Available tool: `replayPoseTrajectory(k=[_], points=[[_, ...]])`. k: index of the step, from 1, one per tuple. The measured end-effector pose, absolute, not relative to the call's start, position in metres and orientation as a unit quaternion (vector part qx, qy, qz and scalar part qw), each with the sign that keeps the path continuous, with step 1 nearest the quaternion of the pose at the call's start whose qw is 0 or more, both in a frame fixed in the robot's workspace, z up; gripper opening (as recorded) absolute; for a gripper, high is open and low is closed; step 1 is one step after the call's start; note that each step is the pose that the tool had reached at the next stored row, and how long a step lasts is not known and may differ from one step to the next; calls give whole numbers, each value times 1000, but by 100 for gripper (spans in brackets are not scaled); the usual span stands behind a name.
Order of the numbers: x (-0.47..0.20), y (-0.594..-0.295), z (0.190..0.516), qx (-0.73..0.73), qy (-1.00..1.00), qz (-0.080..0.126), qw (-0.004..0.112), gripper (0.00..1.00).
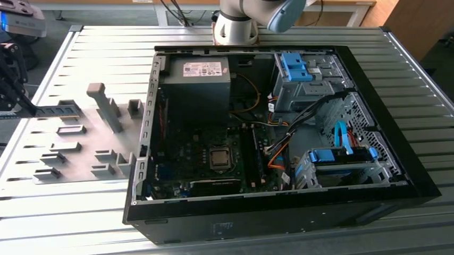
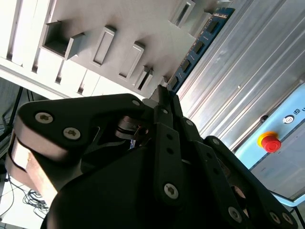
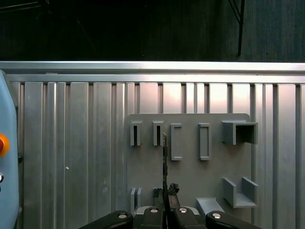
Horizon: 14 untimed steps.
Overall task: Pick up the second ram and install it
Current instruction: 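Pick up the second ram and move it above second insertion slot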
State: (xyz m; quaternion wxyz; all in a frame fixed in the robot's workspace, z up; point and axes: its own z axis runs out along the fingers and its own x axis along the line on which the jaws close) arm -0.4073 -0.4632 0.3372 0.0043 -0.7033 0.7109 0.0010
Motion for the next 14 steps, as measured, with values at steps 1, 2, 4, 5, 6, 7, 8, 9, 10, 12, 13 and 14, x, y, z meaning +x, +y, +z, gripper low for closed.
replayPoseTrajectory(k=[1,2,4,5,6,7,8,9,10,12,13,14], points=[[-407,-463,337,-703,711,1,4,14],[-407,-463,338,-703,711,1,4,14],[-407,-463,338,-703,711,1,4,14],[-407,-463,338,-703,711,1,4,14],[-407,-463,339,-703,711,1,4,14],[-407,-463,340,-703,711,1,4,14],[-407,-463,341,-703,711,1,4,14],[-407,-463,341,-703,711,1,4,14],[-407,-463,342,-703,711,1,4,14],[-407,-463,343,-703,711,1,4,14],[-407,-463,344,-703,711,1,4,14],[-407,-463,344,-703,711,1,4,14]])
